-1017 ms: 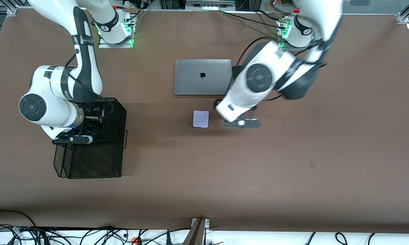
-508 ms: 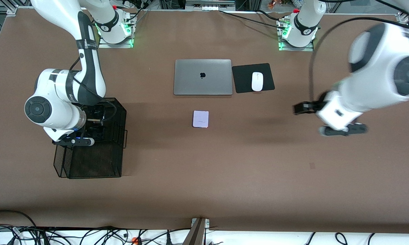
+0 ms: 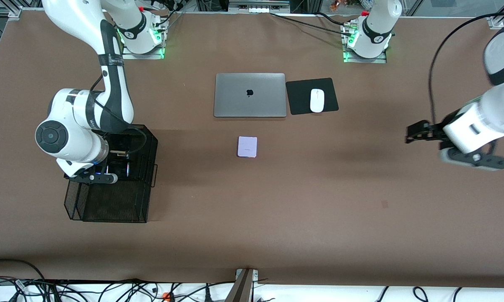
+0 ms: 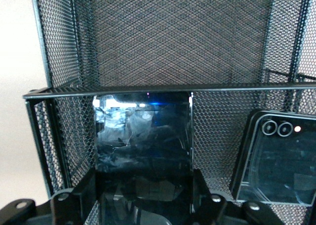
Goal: Place phones with both arms
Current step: 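Open the right gripper over the basket while the left gripper withdraws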
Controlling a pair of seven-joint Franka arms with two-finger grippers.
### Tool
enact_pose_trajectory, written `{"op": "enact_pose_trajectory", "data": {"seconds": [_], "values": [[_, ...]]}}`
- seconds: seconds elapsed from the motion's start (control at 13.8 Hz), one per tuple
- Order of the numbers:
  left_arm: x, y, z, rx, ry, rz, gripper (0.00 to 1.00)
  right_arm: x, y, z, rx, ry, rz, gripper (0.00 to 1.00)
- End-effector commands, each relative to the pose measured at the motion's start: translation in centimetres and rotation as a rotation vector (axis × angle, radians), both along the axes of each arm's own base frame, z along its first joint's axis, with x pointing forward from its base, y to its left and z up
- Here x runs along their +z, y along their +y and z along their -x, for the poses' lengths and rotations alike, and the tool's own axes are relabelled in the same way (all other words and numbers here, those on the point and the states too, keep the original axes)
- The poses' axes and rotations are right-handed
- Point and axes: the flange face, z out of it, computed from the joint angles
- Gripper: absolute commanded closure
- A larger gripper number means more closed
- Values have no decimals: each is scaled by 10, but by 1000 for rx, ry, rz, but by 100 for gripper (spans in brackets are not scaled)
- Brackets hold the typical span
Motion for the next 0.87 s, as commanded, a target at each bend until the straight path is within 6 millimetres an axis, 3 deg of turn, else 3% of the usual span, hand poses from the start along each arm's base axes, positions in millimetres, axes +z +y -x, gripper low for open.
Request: {"op": "enact_pose_trajectory", "data": {"seconds": [0.0,0.07,0.15,0.44,0.58,0.8], "values": [[21,43,70,37,-146,-30,0,0,1,-4,-20,-30,-10,3],[17,44,87,41,-137,-30,0,1,1,-4,-19,-29,-11,0],[16,48,92,39,-135,-33,0,1,2,-4,-17,-29,-11,0],[2,83,70,92,-108,-34,0,3,-2,-4,-25,-24,-18,0],[10,74,71,79,-103,-34,0,14,-1,-1,-31,-13,-51,0],[29,33,67,-8,-101,-70,0,56,13,3,-34,44,-122,0]]}}
